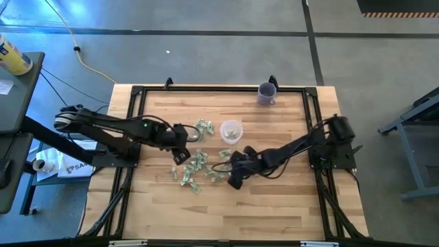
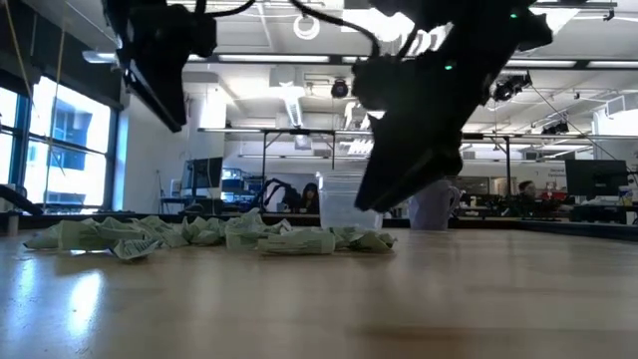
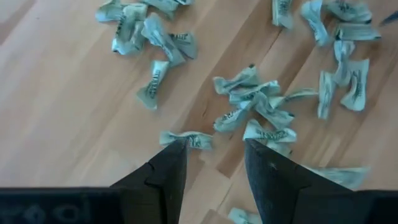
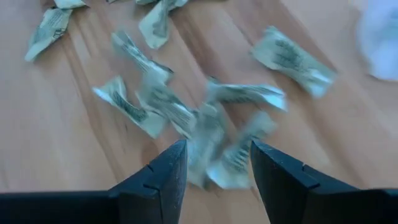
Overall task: Pick and place Stevia / Truvia into bins
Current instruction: Put the stevia packet into the transparent container
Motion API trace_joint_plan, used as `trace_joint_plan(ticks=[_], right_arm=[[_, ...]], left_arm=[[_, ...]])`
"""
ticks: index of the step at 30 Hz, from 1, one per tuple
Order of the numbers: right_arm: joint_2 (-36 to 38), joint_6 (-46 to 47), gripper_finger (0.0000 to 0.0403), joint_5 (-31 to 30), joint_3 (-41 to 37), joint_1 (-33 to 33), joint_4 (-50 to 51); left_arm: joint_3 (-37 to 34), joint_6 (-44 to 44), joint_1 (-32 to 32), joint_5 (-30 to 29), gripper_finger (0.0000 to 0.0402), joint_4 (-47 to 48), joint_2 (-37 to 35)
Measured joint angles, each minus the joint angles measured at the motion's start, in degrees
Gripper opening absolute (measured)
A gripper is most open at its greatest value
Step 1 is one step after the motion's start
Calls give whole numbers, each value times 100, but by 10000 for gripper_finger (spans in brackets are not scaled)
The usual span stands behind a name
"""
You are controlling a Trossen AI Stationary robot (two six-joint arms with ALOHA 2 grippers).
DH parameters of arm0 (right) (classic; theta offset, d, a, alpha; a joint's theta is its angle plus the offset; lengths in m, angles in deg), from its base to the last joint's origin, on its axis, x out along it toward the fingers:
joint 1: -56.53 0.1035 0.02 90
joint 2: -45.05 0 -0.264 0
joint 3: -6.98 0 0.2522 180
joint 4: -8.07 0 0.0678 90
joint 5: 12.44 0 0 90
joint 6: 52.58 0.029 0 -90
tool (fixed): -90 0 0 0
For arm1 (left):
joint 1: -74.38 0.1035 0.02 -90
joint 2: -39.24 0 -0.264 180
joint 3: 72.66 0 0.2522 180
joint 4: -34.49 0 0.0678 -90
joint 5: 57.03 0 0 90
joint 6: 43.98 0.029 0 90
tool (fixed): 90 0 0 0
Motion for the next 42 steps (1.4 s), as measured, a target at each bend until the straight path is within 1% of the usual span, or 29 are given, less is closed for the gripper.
trace_joint_plan(ticks=[3, 6, 9, 13, 20, 26, 31, 34, 37, 40, 42], right_arm=[[-421, 247, 168, 45, 341, -103, 150], [-671, 492, 161, 6, 537, -198, 328], [-676, 718, 151, 71, 646, -255, 446], [-495, 735, 143, 302, 874, -222, 672], [-359, 927, 153, 338, 984, -185, 1530], [-360, 1129, 166, 528, 659, -417, 1210], [-457, 1132, 161, 631, 493, -599, 869], [-611, 1230, 147, 790, 486, -673, 692], [-738, 1313, 127, 734, 510, -672, 699], [-758, 1433, 88, 699, 516, -687, 840], [-694, 1414, 47, 754, 544, -704, 982]], left_arm=[[-156, -38, -170, -49, 195, 13, -235], [-260, -38, -316, -78, 195, 14, -445], [-271, -57, -422, -113, 195, 77, -596], [-269, -84, -472, -112, 195, 149, -699], [-278, -84, -455, -180, 195, 264, -804], [-271, -127, -455, -205, 195, 245, -813], [-271, -147, -455, -205, 195, 254, -809], [-271, -147, -455, -204, 195, 277, -809], [-271, -147, -455, -205, 195, 299, -809], [-271, -147, -455, -208, 195, 315, -809], [-271, -147, -455, -208, 195, 342, -809]])
